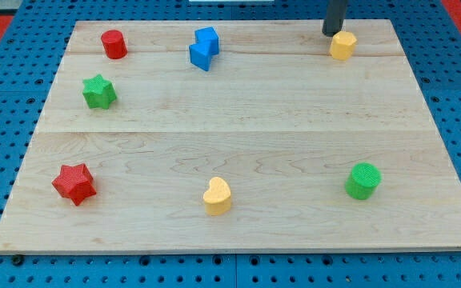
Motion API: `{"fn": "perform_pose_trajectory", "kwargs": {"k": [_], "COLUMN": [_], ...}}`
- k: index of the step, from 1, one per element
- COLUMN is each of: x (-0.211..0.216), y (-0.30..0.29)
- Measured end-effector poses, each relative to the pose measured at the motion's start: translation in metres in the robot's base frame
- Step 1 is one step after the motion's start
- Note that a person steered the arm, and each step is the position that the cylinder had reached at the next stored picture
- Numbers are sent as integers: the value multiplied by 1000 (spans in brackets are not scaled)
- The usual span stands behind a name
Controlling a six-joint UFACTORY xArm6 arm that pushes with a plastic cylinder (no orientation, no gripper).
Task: Push the yellow hexagon towards the bottom center of the board
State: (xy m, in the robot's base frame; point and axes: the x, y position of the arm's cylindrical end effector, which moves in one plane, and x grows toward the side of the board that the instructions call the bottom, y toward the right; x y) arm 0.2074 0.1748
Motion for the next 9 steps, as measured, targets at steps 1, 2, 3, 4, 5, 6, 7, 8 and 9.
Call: {"fn": "perform_pose_trajectory", "kwargs": {"k": [1, 2, 3, 4, 5, 6, 7, 8, 9], "x": [-4, 40, 85, 124, 181, 220, 252, 298, 322], "y": [32, 14, 5, -1, -30, -25, -46, -93, -97]}}
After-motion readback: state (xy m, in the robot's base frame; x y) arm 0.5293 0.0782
